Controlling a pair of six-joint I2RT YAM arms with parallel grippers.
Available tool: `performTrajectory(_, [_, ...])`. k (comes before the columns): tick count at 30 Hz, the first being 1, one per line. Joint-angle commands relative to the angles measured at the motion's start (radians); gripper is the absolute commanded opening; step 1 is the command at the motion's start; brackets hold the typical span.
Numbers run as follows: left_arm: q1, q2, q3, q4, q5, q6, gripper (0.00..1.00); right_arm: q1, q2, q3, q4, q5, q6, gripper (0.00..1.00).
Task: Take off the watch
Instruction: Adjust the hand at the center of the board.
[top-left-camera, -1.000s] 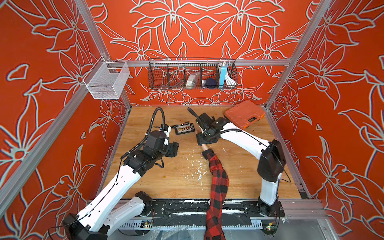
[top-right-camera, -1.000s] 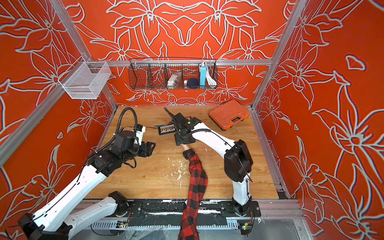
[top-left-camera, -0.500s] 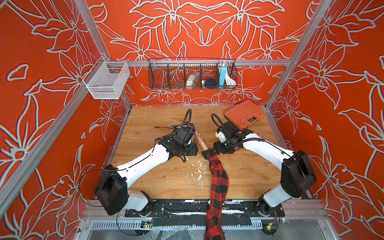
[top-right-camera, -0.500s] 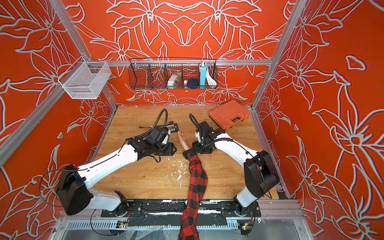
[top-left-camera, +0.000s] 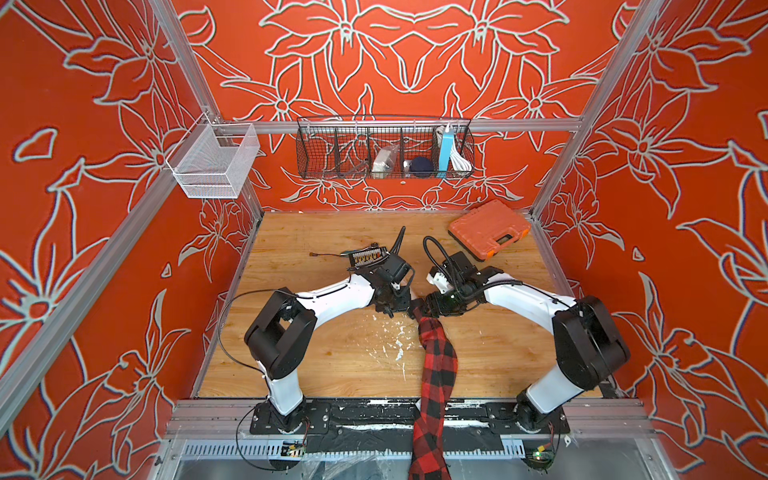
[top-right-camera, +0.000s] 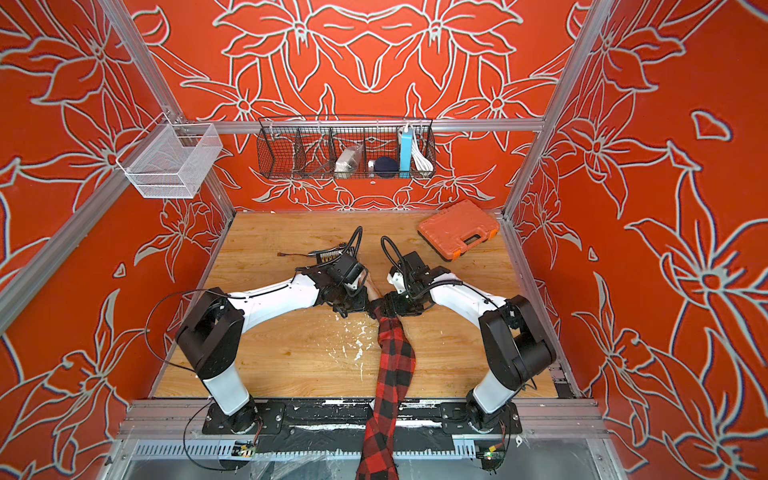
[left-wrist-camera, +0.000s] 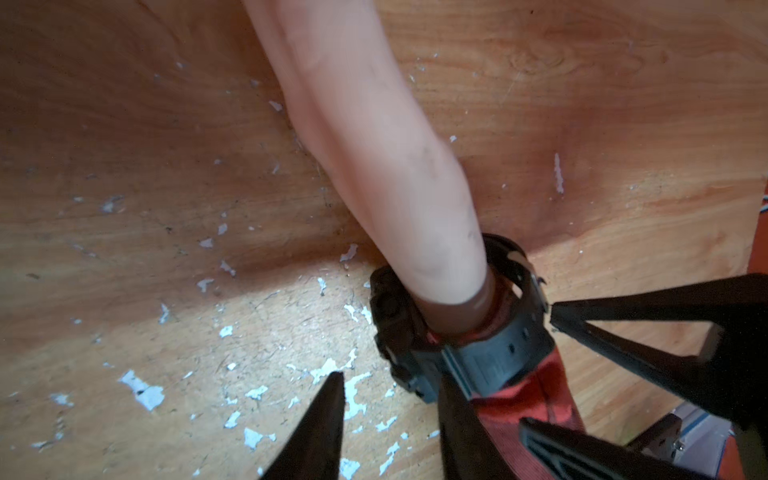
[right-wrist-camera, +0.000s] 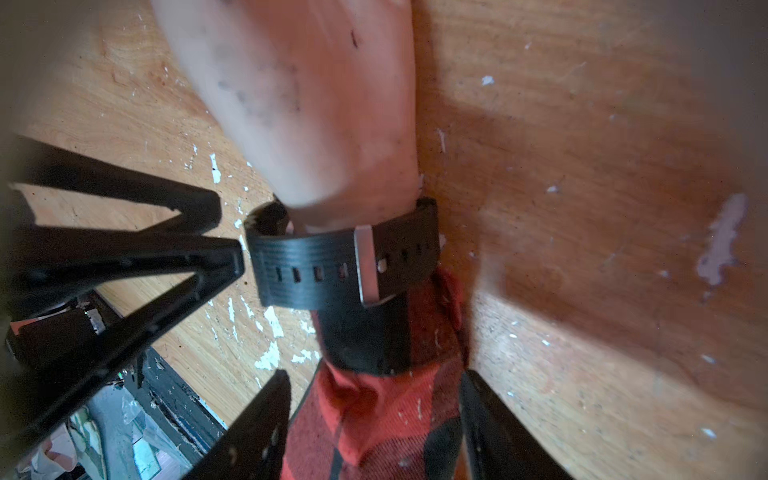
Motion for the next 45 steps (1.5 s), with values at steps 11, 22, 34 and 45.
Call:
performTrajectory(11, [-0.002, 0.061, -0.032, 0.012, -0.008, 0.017, 0.31, 0.005, 0.023, -0.023, 0.074, -0.108, 0.019, 0.65])
performTrajectory(22, [0.027, 0.02, -0.176, 0.079, -0.012, 0.023, 0.25, 0.069, -0.018, 0.013, 0.066, -0.148, 0.068, 0.62])
performTrajectory(34, [0.111, -0.006, -0.289, 0.146, 0.028, 0.047, 0.23, 0.158, -0.117, 0.028, 0.044, -0.017, 0.155, 0.64])
performTrajectory(45, [0.022, -0.127, -0.078, -0.141, -0.138, 0.166, 0.4, -0.05, -0.242, 0.022, -0.08, 0.099, 0.134, 0.64])
